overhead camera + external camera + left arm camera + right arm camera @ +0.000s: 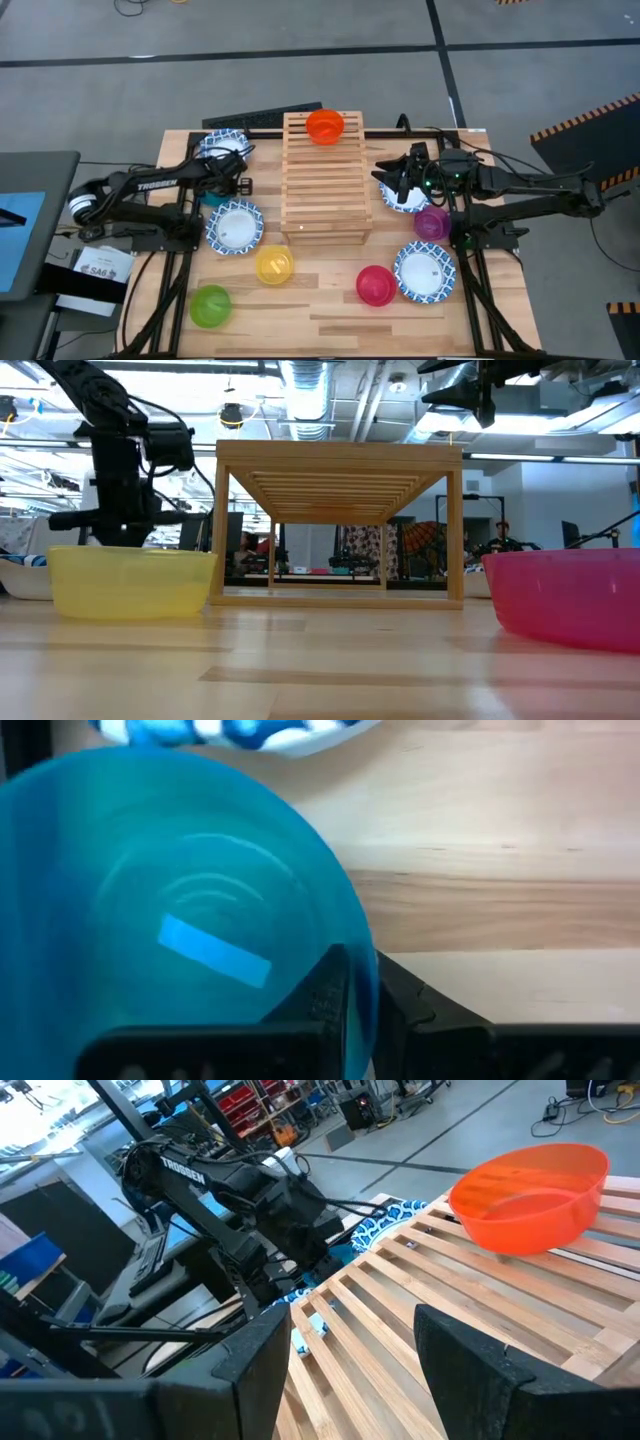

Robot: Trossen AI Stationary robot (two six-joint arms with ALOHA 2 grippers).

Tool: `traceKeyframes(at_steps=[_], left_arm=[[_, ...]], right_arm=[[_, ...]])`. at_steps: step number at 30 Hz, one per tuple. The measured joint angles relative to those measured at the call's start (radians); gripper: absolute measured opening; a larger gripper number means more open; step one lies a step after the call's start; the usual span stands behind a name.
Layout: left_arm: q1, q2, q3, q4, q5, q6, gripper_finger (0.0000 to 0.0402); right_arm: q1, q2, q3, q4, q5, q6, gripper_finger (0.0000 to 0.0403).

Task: Place and stack bowls onto a shelf
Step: Stack the blue bowl on top of the other orange bowl on the shelf

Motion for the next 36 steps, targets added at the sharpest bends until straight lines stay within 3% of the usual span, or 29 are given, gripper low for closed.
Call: traceKeyframes(at_steps=[11, 19, 29, 36], left_arm=[[-0.038, -0.104, 0.213, -0.257, 0.035, 0.087, 0.0], [-0.107, -0.097, 0.499, -0.329, 0.031, 0.225, 0.0], [-0.124, 0.198, 0.998, -0.328, -0.01, 0.611, 0.0], [-0.162, 0.432, 1.262, -0.209, 0.066, 0.984, 0.0]], right_arm=[[0.0, 0.0, 0.0, 0.0, 0.0, 0.0, 0.024], [0.0, 0.0, 0.0, 0.029, 0.052, 0.001, 0.024], [0.0, 0.0, 0.001, 0.063, 0.073, 0.0, 0.024], [0.0, 0.0, 0.001, 0.062, 0.076, 0.0, 0.024]])
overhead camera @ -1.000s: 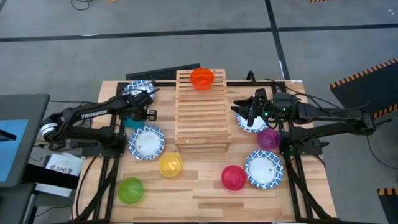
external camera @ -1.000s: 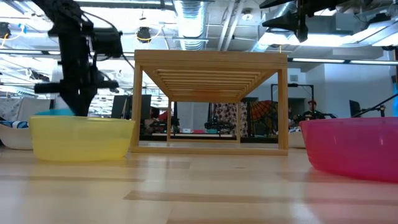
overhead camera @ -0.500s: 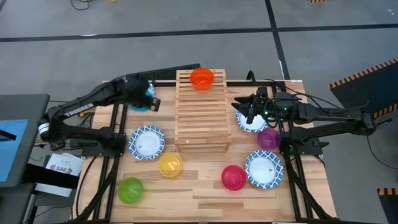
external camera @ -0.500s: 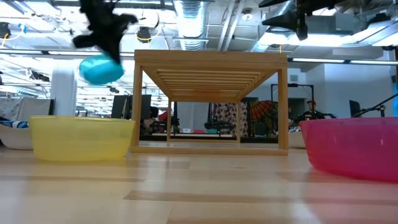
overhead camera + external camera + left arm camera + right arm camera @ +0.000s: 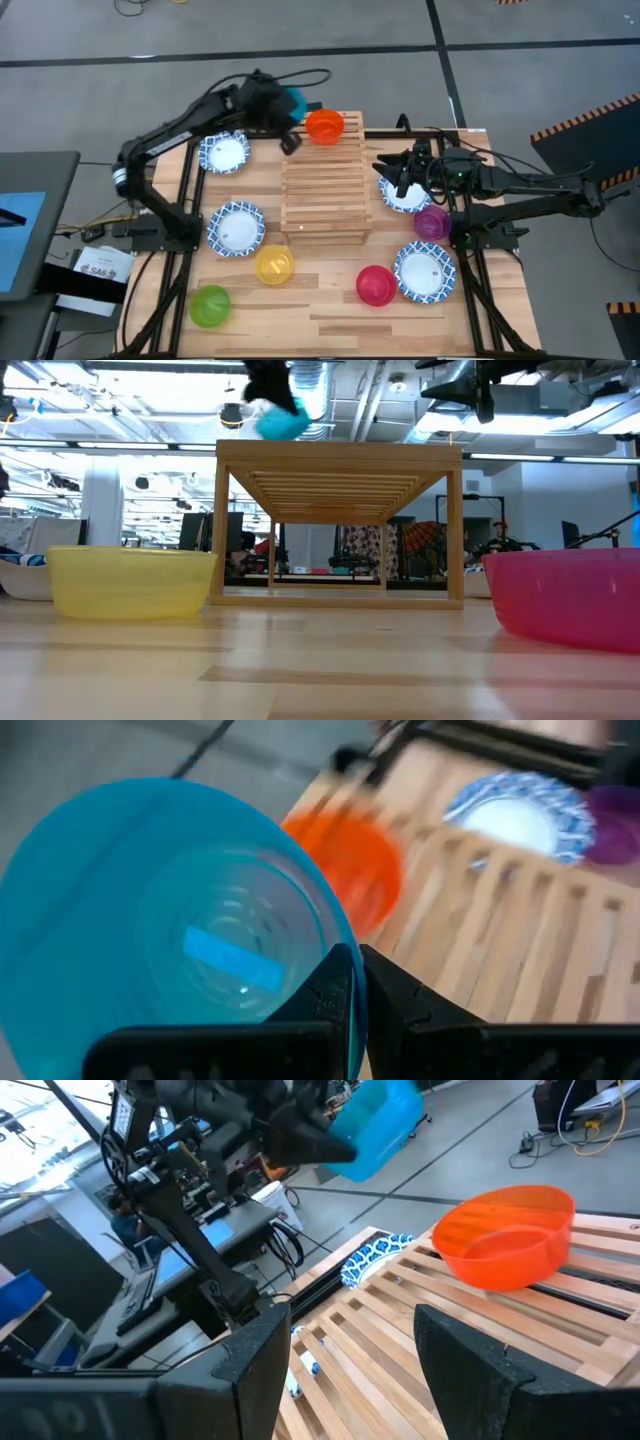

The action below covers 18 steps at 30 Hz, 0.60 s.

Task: Place and stack bowls onto a shelf
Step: Stack the blue bowl on top of the other orange bowl on the shelf

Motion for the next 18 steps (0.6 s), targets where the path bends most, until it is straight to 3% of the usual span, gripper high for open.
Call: traceKeyframes(at_steps=[9, 18], left_arm=[[-0.029, 0.205, 0.11, 0.047, -0.006, 0.432, 0.0], [-0.021, 0.295, 0.11, 0.044, -0.011, 0.489, 0.0]], right_arm=[[0.002, 0.0, 0.0, -0.002, -0.003, 0.051, 0.024], [0.038, 0.0, 0.0, -0.005, -0.008, 0.053, 0.024]])
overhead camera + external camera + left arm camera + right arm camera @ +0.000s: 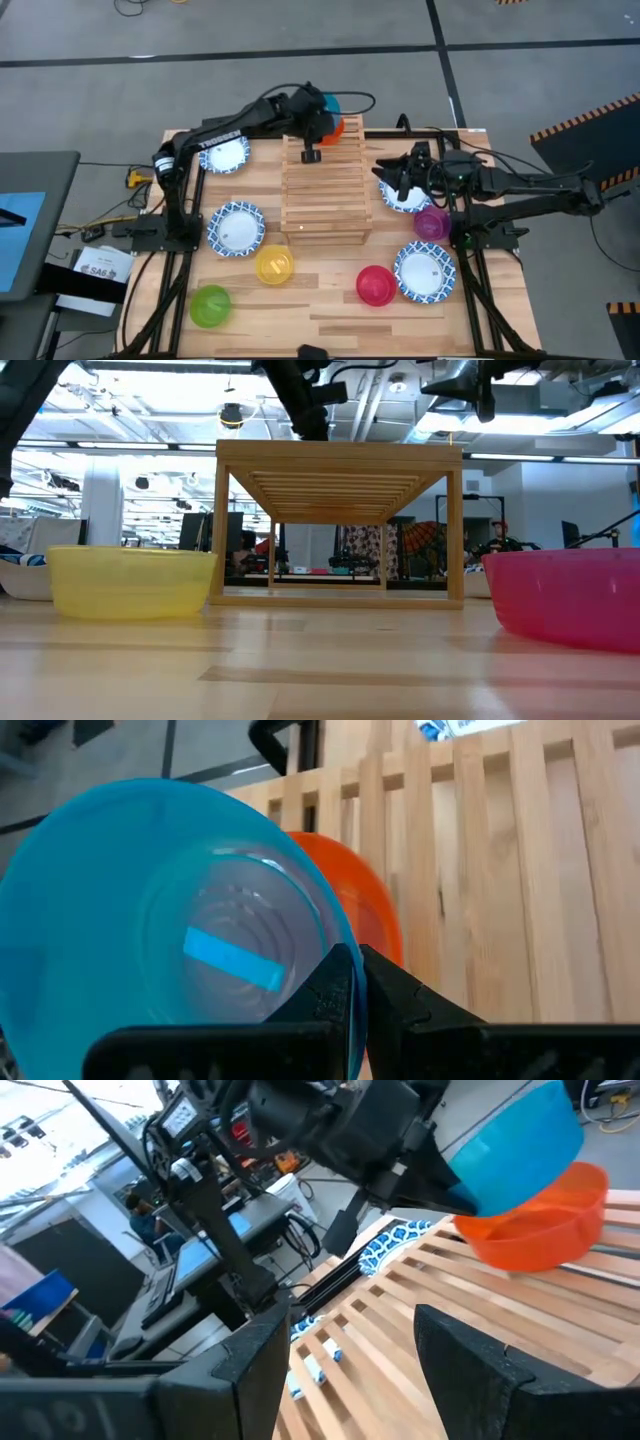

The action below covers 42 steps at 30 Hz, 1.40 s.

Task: Place and stack bowls onto a shelf
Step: Stack the blue bowl on top of the other orange bowl on the shelf, then put the blue patterned bowl on the shelf

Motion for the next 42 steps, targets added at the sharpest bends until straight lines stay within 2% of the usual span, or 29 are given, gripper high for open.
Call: traceKeyframes(at_steps=[5, 16, 20, 33, 36, 42], left_arm=[[-0.001, -0.001, -0.004, 0.004, 0.033, 0.0, 0.0], [-0.001, -0.001, -0.005, 0.004, 0.034, -0.006, 0.0006], [0.0, -0.001, -0.005, 0.004, 0.036, -0.006, 0.0032], [0.002, 0.028, -0.003, 0.022, 0.032, -0.017, 0.0153], [0.002, 0.026, 0.023, 0.005, 0.032, -0.05, 0.0167], [0.002, 0.023, 0.162, -0.117, 0.057, -0.167, 0.0174]], right_arm=[[0.016, 0.0, 0.0, -0.006, 0.0, 0.0, 0.024], [0.016, 0.0, 0.0, -0.006, 0.0, 0.0, 0.024], [0.016, 0.0, 0.0, -0.005, 0.0, -0.001, 0.024], [0.016, 0.0, 0.0, -0.004, 0.004, -0.003, 0.024], [0.011, 0.0, 0.0, -0.004, 0.008, -0.003, 0.024], [0.006, 0.0, 0.0, 0.009, 0.01, -0.003, 0.024]])
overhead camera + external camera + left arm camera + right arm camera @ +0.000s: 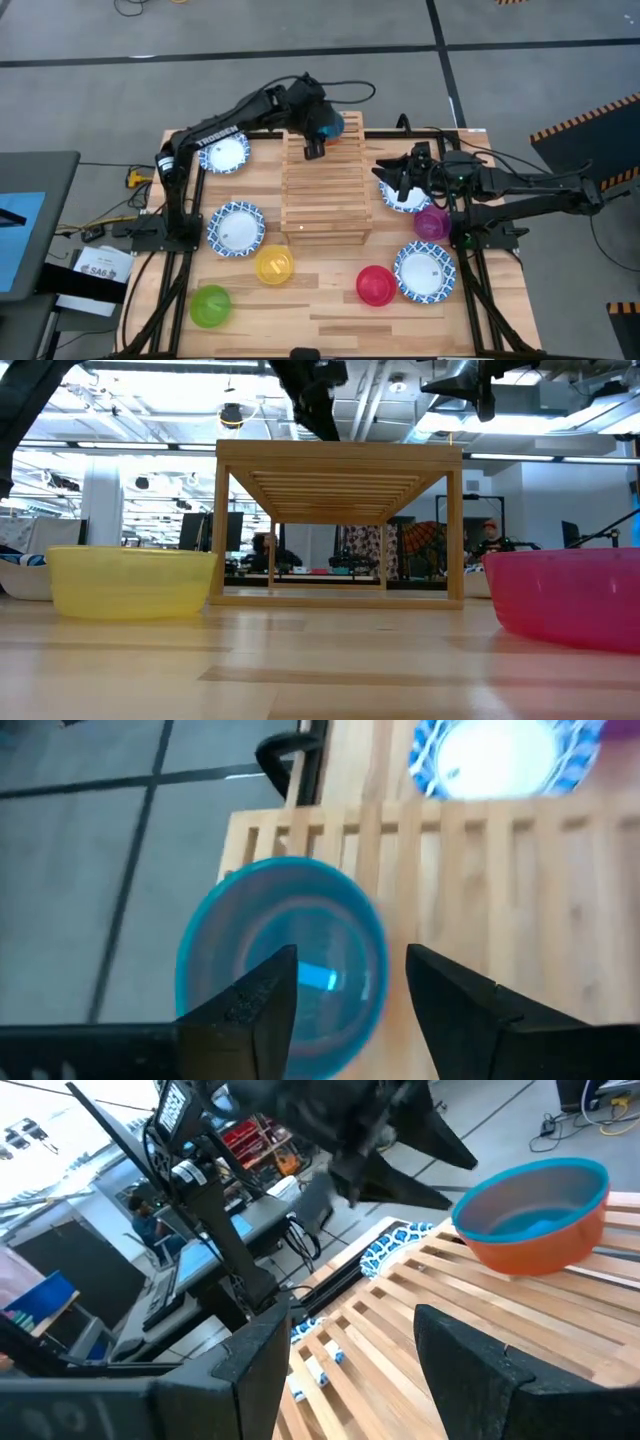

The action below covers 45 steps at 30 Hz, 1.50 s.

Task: Place and stack bowls onto a shelf
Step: Put the blue patterned bowl on the shelf

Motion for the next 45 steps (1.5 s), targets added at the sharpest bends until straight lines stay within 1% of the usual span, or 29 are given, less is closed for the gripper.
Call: traceKeyframes(at_steps=[2, 3, 5, 8, 9, 11, 14, 16, 19, 22, 25, 27, 30, 32, 35, 38, 42, 44, 45], left_arm=[[0.005, 0.0, 0.053, -0.05, 0.056, -0.068, 0.0174], [0.009, -0.004, 0.075, -0.063, 0.1, -0.106, 0.0174], [0.021, -0.023, 0.092, -0.076, 0.221, -0.177, 0.0174], [0.038, -0.061, 0.087, -0.051, 0.39, -0.268, 0.0174], [0.039, -0.077, 0.076, -0.031, 0.422, -0.292, 0.0174], [0.036, -0.112, 0.049, 0.008, 0.444, -0.322, 0.0174], [0.024, -0.194, -0.047, 0.12, 0.446, -0.354, 0.0174], [0.022, -0.267, -0.149, 0.21, 0.444, -0.382, 0.0174], [0.013, -0.402, -0.363, 0.4, 0.409, -0.428, 0.0174], [0.008, -0.563, -0.617, 0.615, 0.371, -0.495, 0.0174], [-0.002, -0.721, -0.861, 0.812, 0.358, -0.545, 0.0174], [-0.008, -0.822, -0.999, 0.897, 0.347, -0.573, 0.0174], [-0.013, -0.957, -1.153, 0.973, 0.312, -0.601, 0.0174], [-0.013, -1.031, -1.226, 0.994, 0.278, -0.611, 0.0174], [-0.012, -1.112, -1.284, 0.993, 0.232, -0.611, 0.0174], [-0.012, -1.159, -1.302, 0.992, 0.225, -0.611, 0.0174], [-0.012, -1.18, -1.303, 0.988, 0.223, -0.611, 0.0174], [-0.012, -1.179, -1.303, 0.989, 0.223, -0.611, 0.0174], [-0.012, -1.179, -1.303, 0.988, 0.223, -0.611, 0.0174]], right_arm=[[-0.001, 0.0, 0.0, 0.004, 0.014, 0.0, 0.024], [-0.001, 0.0, 0.0, 0.005, 0.021, -0.001, 0.024], [-0.007, 0.0, 0.0, 0.005, 0.028, -0.013, 0.024], [-0.019, 0.0, 0.0, 0.005, 0.028, -0.016, 0.024], [-0.021, 0.0, 0.0, 0.005, 0.028, -0.016, 0.024], [-0.029, 0.0, 0.0, 0.004, 0.028, -0.017, 0.024], [-0.04, 0.0, 0.0, 0.004, 0.028, -0.017, 0.024], [-0.046, 0.0, 0.0, 0.003, 0.028, -0.017, 0.024], [-0.052, 0.0, 0.0, 0.002, 0.028, -0.02, 0.024], [-0.057, 0.0, 0.0, 0.002, 0.028, -0.02, 0.024], [-0.058, 0.0, 0.0, 0.002, 0.028, -0.052, 0.024], [-0.058, 0.0, 0.0, 0.002, 0.027, -0.076, 0.024], [-0.058, 0.0, 0.0, 0.003, 0.027, -0.12, 0.024], [-0.058, 0.0, 0.0, 0.003, 0.026, -0.147, 0.024], [-0.058, 0.0, 0.0, 0.003, 0.023, -0.173, 0.024], [-0.058, 0.0, 0.0, 0.003, 0.022, -0.174, 0.024], [-0.058, 0.0, 0.001, -0.002, 0.017, -0.173, 0.024], [-0.058, 0.001, 0.04, -0.09, 0.015, -0.149, 0.024], [-0.059, 0.001, 0.074, -0.164, 0.014, -0.132, 0.024]])
